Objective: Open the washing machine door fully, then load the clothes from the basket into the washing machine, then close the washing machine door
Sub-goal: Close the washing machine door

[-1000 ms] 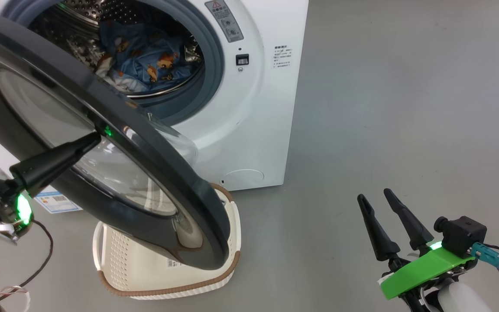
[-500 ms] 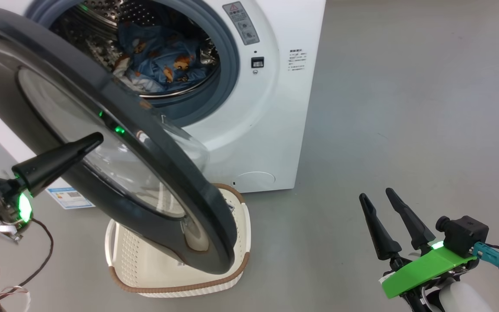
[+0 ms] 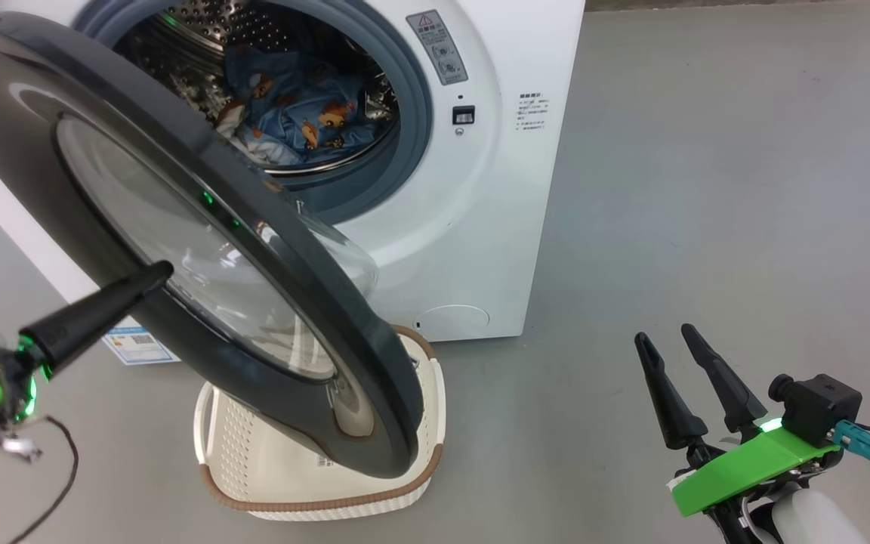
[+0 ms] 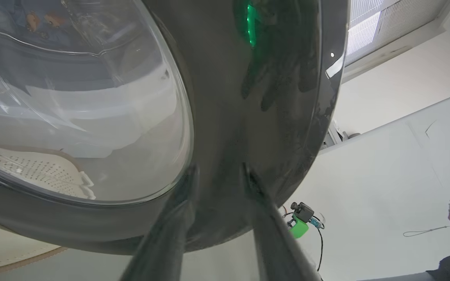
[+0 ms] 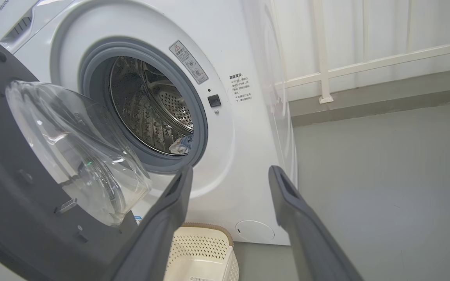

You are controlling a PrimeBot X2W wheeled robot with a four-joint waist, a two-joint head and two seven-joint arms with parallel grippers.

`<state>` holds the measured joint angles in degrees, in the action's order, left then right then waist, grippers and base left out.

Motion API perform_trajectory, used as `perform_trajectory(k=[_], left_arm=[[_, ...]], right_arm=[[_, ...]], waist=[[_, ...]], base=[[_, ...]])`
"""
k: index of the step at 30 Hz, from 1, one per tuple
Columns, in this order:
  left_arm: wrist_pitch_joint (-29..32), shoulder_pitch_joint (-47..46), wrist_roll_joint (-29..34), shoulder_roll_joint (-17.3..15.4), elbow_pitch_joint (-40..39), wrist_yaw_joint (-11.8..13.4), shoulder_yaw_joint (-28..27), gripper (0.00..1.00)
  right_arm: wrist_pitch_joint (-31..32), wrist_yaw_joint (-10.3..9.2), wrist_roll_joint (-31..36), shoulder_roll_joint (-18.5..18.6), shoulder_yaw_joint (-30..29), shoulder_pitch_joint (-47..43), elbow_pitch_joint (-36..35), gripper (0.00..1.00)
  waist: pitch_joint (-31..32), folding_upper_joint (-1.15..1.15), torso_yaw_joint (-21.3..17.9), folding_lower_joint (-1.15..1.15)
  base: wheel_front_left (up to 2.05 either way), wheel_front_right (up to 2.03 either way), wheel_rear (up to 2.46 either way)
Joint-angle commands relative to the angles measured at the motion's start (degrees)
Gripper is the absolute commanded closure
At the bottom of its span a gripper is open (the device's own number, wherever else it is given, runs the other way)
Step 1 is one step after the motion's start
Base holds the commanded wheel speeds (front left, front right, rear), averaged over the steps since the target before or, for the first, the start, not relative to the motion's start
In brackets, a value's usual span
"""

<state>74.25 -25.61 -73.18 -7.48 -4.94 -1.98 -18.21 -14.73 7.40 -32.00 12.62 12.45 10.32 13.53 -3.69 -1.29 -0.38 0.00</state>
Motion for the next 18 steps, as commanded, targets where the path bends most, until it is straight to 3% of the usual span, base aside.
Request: perform_trajectory(k=[1, 11, 18], left_arm=[[-1.4, 0.61, 1.53, -2.23, -2.35, -1.75, -1.8, 0.0], [-13.36, 5.69, 7.9, -0.81, -6.17, -5.39, -1.33, 0.0], [-29.44, 13.43, 14.72, -6.06, -12.23, -5.48, 6.66, 0.0]], right_arm=[[-0.27, 0.09, 0.03, 0.23, 1.01, -0.36, -1.72, 0.0], [-0.27, 0.09, 0.08, 0.18, 0.77, -0.22, -2.04, 0.0], [-0.27, 0.09, 0.18, 0.19, 0.54, 0.2, -2.31, 0.0]], waist=[[0.06, 0.0, -0.17, 0.0], [-0.29, 0.0, -1.45, 0.0], [-0.94, 0.0, -2.7, 0.0]], base=[[0.0, 0.0, 0.0], [0.0, 0.0, 0.0], [0.0, 0.0, 0.0]])
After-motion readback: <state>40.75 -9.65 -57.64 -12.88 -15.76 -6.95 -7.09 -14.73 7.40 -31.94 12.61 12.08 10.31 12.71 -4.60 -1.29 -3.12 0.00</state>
